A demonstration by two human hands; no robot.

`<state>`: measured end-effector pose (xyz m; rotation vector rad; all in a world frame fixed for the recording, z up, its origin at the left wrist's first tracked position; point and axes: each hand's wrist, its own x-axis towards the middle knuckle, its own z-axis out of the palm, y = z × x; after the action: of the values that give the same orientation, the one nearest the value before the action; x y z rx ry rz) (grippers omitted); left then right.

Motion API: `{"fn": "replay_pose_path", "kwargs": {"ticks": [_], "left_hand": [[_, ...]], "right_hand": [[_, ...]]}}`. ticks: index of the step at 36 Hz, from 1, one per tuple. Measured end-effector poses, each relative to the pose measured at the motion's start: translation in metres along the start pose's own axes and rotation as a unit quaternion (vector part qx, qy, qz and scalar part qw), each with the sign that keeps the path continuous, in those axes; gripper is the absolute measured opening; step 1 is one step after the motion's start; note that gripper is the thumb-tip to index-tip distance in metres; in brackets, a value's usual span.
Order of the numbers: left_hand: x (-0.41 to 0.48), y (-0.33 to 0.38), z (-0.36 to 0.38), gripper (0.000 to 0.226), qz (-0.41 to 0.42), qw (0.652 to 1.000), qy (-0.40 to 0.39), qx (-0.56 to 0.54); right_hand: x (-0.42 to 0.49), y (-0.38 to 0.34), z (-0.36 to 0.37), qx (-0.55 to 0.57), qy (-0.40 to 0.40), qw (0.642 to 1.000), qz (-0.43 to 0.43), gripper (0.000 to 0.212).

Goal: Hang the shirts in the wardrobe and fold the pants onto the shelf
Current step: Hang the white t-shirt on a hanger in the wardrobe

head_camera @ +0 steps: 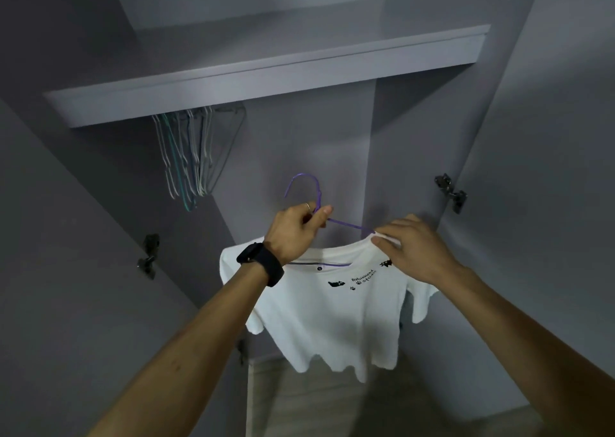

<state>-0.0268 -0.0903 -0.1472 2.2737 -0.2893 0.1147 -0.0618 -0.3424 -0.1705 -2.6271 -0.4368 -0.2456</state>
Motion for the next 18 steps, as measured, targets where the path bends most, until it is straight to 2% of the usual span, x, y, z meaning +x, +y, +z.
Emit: {"fn": "replay_pose_path", "kwargs": {"ticks": [3, 6, 9, 13, 15, 18], "left_hand": [[0.008, 0.008, 0.011, 0.042, 0.001, 1.0, -0.009, 0.004], [0.014, 0.017, 0.022, 0.041, 0.003, 1.0, -0.02, 0.001], [0.022, 0.027, 0.028, 0.043, 0.005, 0.999, -0.019, 0.025], [0.033, 0.045, 0.02, 0.045, 0.032, 0.993, -0.004, 0.114], [0.037, 0.048, 0.011, 0.044, 0.039, 0.985, -0.02, 0.169], [0.047, 0.056, -0.008, 0.059, 0.051, 0.96, 0.01, 0.274]], "right_hand": [[-0.003, 0.007, -0.004, -0.032, 0.016, 0.999, 0.007, 0.023], [-0.002, 0.021, -0.011, -0.019, -0.041, 0.999, 0.015, 0.021], [0.0, 0.033, -0.018, -0.007, -0.051, 0.998, 0.025, 0.019], [0.007, 0.036, -0.026, 0.035, -0.013, 0.999, 0.034, 0.009], [0.012, 0.037, -0.027, 0.042, -0.003, 0.998, 0.045, 0.011], [0.026, 0.041, -0.039, 0.024, 0.015, 0.997, 0.069, 0.013]]}}
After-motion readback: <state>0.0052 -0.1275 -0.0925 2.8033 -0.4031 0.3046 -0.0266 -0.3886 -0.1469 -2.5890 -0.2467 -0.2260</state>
